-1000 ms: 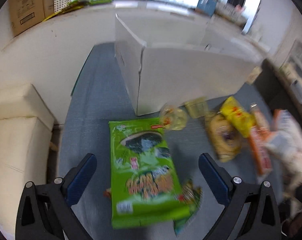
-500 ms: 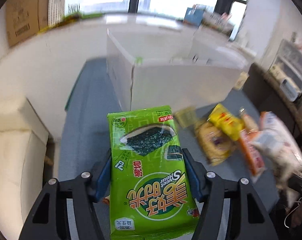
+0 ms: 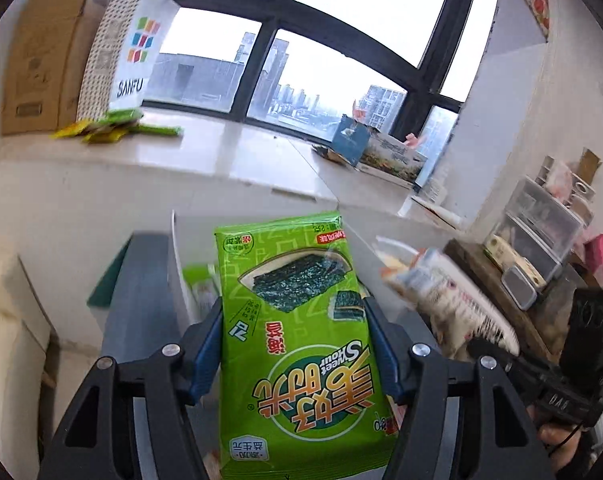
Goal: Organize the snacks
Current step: 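Place the white bag in the box while the left tool carries the green seaweed bag in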
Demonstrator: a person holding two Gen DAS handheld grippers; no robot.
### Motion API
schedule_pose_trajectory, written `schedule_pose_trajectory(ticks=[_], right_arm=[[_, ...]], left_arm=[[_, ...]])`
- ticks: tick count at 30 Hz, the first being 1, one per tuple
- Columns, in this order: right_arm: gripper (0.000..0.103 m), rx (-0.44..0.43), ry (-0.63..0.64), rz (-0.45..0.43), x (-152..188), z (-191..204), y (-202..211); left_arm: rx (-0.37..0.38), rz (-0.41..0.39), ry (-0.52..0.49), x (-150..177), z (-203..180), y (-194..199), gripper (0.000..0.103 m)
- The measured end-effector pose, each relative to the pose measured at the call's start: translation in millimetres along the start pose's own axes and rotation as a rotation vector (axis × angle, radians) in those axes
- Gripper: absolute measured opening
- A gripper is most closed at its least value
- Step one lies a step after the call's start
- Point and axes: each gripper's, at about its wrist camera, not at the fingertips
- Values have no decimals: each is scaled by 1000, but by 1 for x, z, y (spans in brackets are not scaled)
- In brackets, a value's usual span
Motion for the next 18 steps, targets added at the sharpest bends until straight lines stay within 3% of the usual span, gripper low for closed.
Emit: schedule_pose_trajectory(ticks=[5,7,14,15,16,17,18], right_arm=[[46,50,-28,-3,-68,-5,-51],[46,62,-52,26,-86,-9,-76],[46,160,-24,119,-116,-8,-146],[48,181,-24,134,-118,-8,-153],[56,195,-21,142,-117,-9,-157],[71,203,-14,154,-117,-10,-162],[103,211,-4,177,-116,-10,-169]], left_arm=[[21,46,50,-43,15,-50,69],[-11,66,38,-49,17,-68,69],[-88,129,25,-61,26,-111,70],[-78,145,14,-61,25,-116,75],[-65,168,2,-60,25,-122,77],[-78,196,-7,-58,25,-128,88],[-101,207,-11,-55,26,-130,103]])
Point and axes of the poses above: each gripper's, at about its wrist camera, not at the fingertips, and y roughly against the way its jaws point, z to its left, x to its underside, and after that the axes turned 9 degrees about -y, right-handed
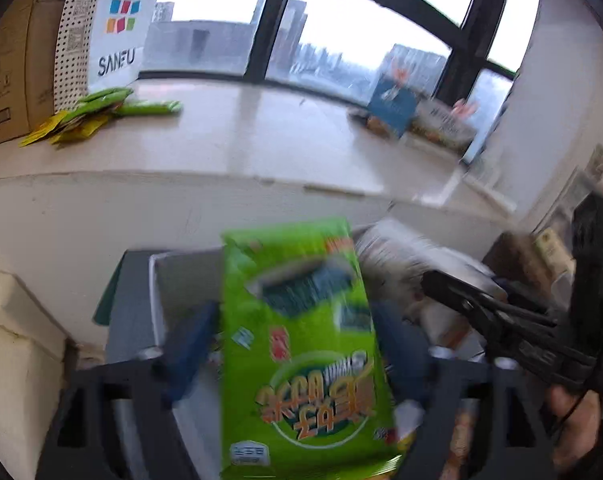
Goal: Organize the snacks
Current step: 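Place the white bag in the box while the left tool carries the green seaweed bag in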
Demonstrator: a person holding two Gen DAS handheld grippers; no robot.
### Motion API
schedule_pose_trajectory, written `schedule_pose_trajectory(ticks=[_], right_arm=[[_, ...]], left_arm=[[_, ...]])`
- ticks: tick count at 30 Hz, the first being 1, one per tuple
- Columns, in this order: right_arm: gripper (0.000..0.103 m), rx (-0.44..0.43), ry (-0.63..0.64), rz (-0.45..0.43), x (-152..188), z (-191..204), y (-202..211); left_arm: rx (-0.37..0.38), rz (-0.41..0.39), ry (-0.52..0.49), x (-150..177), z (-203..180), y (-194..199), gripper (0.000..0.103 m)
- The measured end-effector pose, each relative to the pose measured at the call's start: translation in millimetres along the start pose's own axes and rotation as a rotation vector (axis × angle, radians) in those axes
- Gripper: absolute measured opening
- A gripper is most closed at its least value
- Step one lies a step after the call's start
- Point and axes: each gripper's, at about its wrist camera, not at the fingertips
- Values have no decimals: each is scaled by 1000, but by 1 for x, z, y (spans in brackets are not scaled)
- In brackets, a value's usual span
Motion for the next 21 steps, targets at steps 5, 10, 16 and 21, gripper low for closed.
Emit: schedule_pose_trajectory(ticks=[5,10,16,21], right_arm=[[103,25,32,-63,11,-4,9],[103,-12,-28,-119,12,-16,34],[103,-38,2,-193,20,-13,69],[103,-72,56,-258,44,-9,102]], left_arm=[[-14,25,-2,17,6,-7,103],[-51,13,-27,27,6,0,103],[-64,-31,-73,35,-3,30,103],[6,-120,-109,44,-21,80,103]])
Point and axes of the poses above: each gripper's, at about its wrist camera, not at the fingertips, and y roughly against the way its jaws point, z to its left, x to its underside, and after that the axes turned 9 degrees about -y, right-handed
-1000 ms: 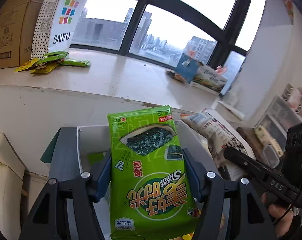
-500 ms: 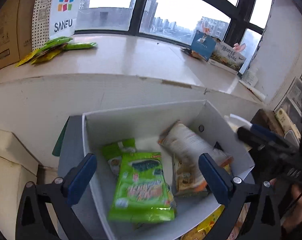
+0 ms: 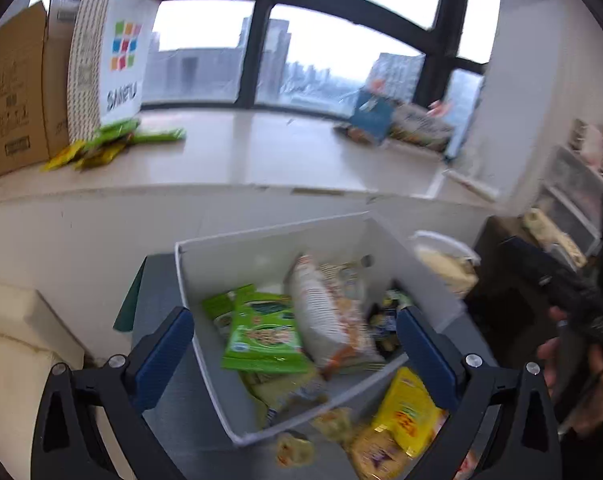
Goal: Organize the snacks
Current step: 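Place the white bag in the box while the left tool carries the green seaweed bag in, then move the right tool toward the round bread packet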
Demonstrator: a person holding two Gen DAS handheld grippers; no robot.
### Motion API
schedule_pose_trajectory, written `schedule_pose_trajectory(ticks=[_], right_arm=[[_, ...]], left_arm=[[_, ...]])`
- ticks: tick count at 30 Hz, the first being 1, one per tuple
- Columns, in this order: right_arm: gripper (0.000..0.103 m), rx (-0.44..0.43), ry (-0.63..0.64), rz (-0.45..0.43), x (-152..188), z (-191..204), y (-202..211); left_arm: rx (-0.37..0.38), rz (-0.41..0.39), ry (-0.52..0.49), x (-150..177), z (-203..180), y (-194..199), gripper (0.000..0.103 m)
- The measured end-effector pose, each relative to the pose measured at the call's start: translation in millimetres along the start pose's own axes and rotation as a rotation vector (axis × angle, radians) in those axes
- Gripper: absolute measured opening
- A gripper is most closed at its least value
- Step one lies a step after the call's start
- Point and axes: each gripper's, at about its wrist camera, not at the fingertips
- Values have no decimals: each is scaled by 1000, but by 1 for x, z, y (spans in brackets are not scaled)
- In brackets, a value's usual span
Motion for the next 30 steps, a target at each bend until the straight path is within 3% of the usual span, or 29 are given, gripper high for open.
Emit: schedule_pose_trajectory(ticks=[6,10,15,18,19,25,30], right_arm=[[103,-77,-18,-64,32,-2,52],[103,-139,-66,-113,70,-14,90],[103,-120,-85,-98,124,-29,124],[103,-21,-23,-72,157,-34,137],[103,13,-12,-54,168,-36,142],[103,26,23,1,202,-41,170],[103,49,52,0,210,-40,186]], left_arm=[[57,-67,-48,22,-25,54,103],[117,-99,-43,54,-36,87,103],[179,-115,-5,99,-50,121,103],[241,-134,62,123,-52,141,103],[243,-134,74,130,-55,146,103],[211,-117,15,162,-71,156,103],[193,-99,-19,172,-78,154,103]])
Point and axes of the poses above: each gripper's, at about its wrist camera, not at the fingertips, and y roughly against the way its jaws point, z to its left, x to its underside, and after that the axes turned 9 degrees about -y, right-handed
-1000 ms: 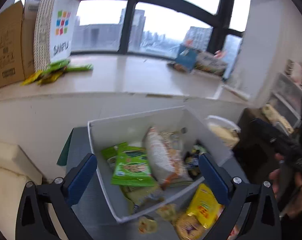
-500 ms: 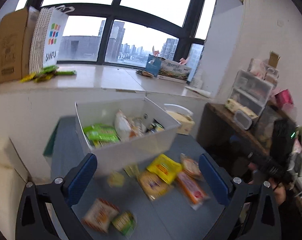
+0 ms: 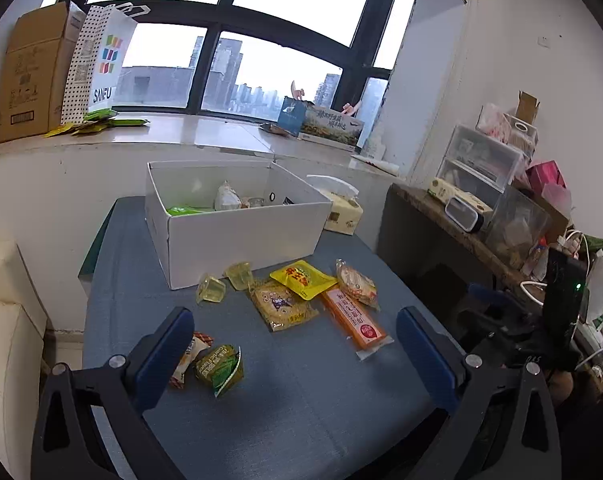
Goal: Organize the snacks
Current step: 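Move the right tool toward the round bread packet, then grasp the round bread packet with the right tool while the left grasps the green garlic bag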
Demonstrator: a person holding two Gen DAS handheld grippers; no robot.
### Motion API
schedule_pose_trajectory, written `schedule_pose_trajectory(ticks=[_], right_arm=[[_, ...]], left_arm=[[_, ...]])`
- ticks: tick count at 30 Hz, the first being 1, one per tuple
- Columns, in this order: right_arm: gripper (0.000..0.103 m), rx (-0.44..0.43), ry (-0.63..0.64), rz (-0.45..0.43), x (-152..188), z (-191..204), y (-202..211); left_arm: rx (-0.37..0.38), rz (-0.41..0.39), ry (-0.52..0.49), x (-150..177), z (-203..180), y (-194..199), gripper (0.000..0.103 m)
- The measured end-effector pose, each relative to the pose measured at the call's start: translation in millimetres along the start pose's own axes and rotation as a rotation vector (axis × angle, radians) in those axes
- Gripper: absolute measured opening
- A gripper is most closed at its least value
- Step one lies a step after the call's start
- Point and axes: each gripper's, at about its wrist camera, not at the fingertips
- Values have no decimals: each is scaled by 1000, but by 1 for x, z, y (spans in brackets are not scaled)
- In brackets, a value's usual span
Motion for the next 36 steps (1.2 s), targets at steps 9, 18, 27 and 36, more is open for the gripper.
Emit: schedule_pose_trajectory(ticks=[9,18,27,36], right_arm=[[103,37,-44,46,5,-10,-13],[103,88,-146,182,7,-68,-72],[103,102,-261,250,-5,-118,-142],[103,154,-337,362,-7,-100,-210]], left_arm=[[26,27,-24,3,-10,-9,103],[25,42,-26,5,-13,-13,103],[5,61,-7,10,-5,-17,103],[2,67,3,14,0,-19,103]])
Point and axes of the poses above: each gripper's, at about its wrist camera, not at the fingertips, and y roughly against the way its jaws point, z to its left, x to its underside, and after that the axes turned 9 degrees about -y, right-handed
